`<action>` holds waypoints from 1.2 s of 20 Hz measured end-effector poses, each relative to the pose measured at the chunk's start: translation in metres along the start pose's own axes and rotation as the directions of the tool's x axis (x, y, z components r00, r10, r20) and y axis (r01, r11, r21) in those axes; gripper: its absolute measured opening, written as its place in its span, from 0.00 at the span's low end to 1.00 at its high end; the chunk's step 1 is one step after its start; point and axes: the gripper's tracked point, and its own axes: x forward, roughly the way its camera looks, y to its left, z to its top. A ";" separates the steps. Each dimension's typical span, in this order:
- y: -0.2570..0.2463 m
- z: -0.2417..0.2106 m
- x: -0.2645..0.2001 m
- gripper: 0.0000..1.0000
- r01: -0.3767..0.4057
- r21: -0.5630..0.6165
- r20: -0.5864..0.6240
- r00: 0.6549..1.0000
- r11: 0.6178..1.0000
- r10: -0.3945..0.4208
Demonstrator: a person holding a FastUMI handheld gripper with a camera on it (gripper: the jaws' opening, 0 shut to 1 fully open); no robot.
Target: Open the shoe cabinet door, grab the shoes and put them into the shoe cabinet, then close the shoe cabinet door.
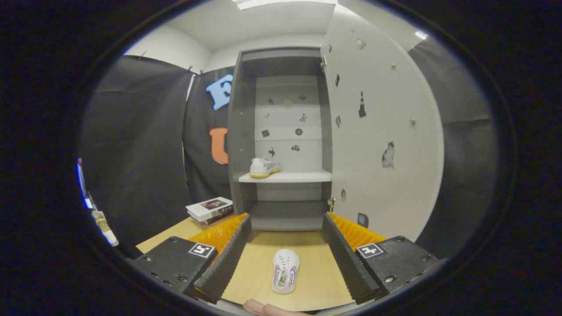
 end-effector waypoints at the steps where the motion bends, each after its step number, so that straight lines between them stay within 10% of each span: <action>1: 0.005 -0.019 0.014 1.00 -0.012 -0.005 -0.036 0.999 1.000 0.011; 16: 0.020 -0.222 0.126 0.94 0.028 0.064 -0.505 0.863 0.998 0.008; 21: 0.027 -0.258 0.138 0.71 0.078 0.158 -0.585 0.811 0.984 0.029; 24: 0.012 -0.254 0.155 0.35 0.129 0.188 -0.514 0.857 0.974 -0.015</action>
